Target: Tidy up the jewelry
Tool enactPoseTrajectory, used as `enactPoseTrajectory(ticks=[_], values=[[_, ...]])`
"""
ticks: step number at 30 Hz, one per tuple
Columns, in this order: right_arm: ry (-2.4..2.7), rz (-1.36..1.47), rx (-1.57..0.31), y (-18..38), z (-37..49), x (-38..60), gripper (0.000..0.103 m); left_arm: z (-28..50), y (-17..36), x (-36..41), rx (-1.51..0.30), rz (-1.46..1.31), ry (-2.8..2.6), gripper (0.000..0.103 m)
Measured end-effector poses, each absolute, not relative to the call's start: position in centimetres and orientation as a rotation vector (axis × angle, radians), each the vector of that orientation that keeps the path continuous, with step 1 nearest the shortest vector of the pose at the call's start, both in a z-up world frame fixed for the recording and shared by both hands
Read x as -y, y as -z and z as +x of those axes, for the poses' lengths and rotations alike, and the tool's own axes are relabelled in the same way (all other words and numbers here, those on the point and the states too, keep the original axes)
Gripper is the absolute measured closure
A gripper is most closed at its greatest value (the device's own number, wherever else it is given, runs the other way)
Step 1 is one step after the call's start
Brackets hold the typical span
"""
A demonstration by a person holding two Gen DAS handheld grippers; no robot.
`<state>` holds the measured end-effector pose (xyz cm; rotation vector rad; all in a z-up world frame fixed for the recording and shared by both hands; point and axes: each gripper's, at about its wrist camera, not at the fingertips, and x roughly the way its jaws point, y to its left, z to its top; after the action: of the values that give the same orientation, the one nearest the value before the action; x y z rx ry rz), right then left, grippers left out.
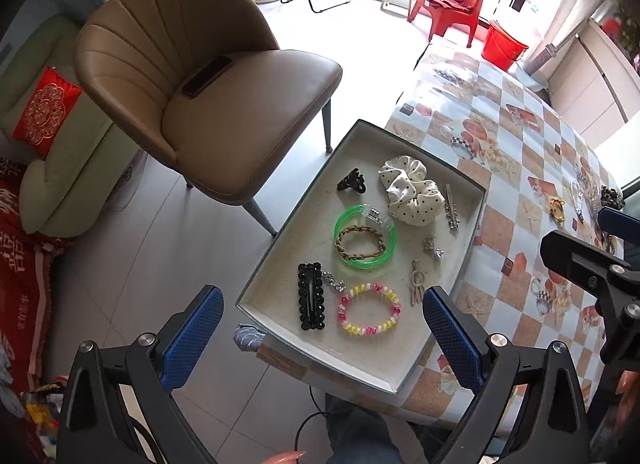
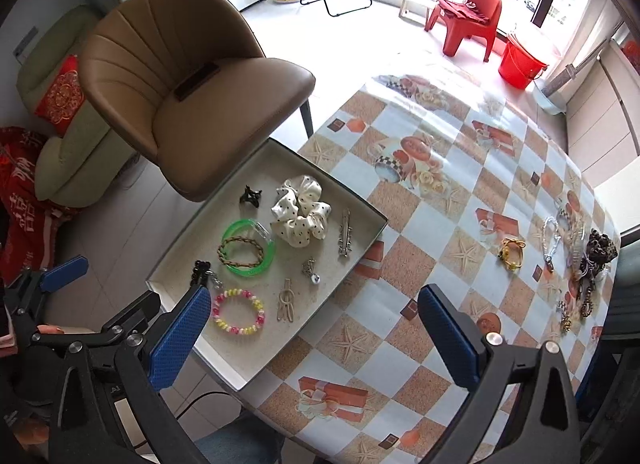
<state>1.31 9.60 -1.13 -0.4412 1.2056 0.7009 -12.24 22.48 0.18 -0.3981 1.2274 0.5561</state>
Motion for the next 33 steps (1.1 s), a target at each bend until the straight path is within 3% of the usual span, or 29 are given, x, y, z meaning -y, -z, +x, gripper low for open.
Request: enactPoseTrajectory(ticks=[33], values=[[-0.672,-0.486,-1.183,-0.5,1.2,-9.7,0.0,-12.9,-2.2,-22.5,-1.217,-0.395,-0.584,0.001]])
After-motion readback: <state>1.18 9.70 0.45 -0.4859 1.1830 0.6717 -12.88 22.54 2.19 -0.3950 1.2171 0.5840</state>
